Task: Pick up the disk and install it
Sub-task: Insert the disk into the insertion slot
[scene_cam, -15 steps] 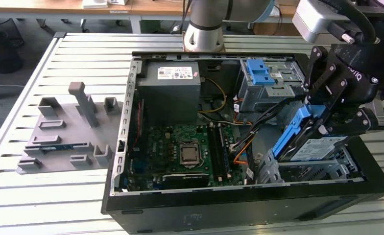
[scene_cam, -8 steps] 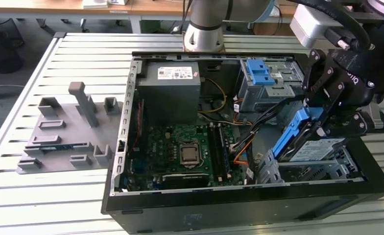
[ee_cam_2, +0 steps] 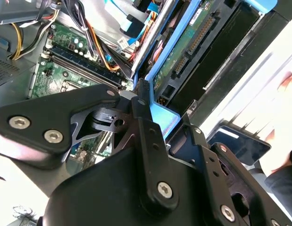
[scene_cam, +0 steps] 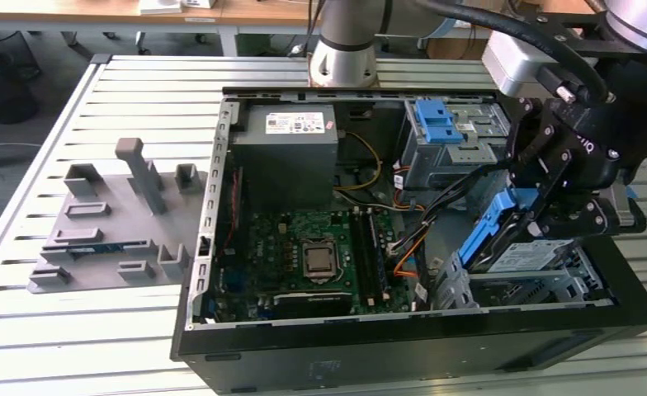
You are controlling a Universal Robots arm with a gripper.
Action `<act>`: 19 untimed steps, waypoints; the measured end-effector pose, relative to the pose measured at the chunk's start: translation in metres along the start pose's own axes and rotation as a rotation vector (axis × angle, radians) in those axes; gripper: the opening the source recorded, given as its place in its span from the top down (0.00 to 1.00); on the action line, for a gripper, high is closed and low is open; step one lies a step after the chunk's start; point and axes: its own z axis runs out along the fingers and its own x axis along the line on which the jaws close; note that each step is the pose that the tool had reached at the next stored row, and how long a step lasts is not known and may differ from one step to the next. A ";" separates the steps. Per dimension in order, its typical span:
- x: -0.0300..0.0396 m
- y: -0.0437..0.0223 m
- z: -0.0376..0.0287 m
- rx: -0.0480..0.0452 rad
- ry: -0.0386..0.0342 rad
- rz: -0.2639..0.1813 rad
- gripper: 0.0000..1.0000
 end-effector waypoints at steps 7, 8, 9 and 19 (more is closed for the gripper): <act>0.0000 -0.0001 0.0080 0.0000 0.0001 0.000 0.64; 0.0000 -0.0001 0.0090 0.0000 0.0001 0.000 0.64; 0.0000 -0.0001 0.0100 0.0000 0.0001 0.000 0.64; 0.0000 -0.0002 0.0196 0.0000 -0.0001 0.000 0.64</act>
